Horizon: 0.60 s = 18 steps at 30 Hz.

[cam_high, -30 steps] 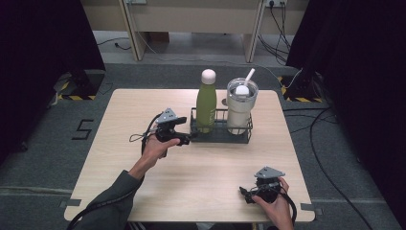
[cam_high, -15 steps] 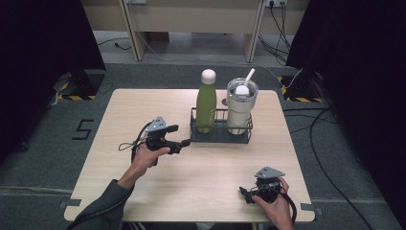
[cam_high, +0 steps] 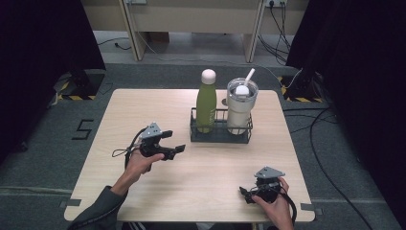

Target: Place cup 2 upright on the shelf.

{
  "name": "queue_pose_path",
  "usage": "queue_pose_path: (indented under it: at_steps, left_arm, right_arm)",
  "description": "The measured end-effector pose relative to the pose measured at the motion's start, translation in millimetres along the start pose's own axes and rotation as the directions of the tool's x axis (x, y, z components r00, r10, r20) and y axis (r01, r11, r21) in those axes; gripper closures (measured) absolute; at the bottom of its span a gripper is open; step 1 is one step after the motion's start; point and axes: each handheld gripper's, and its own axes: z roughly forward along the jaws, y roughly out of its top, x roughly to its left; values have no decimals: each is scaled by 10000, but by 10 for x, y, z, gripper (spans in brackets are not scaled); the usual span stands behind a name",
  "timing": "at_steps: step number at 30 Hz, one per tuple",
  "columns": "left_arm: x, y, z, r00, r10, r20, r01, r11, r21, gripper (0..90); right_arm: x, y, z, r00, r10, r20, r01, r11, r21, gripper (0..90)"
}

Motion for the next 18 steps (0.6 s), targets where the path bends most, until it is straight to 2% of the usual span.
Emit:
queue_pose_path:
  at_steps: [3,6,11,18]
  left_arm:
    - [-8,-21,-43,10000,21,-36,-21,10000,-12,151]
    - [-29,-57,-80,9995,257,-196,-255,9996,81,151]
    - [-57,-147,-121,9991,389,-157,-383,9987,346,151]
    - [-103,-225,-195,9990,434,-131,-428,9982,425,151]
  right_arm:
    - [0,0,0,10000,0,-4,0,10000,1,5]
    - [0,0,0,10000,0,-2,0,10000,7,5]
    - [0,0,0,10000,0,-8,0,10000,6,5]
    - [0,0,0,10000,-2,-3,2,10000,0,5]
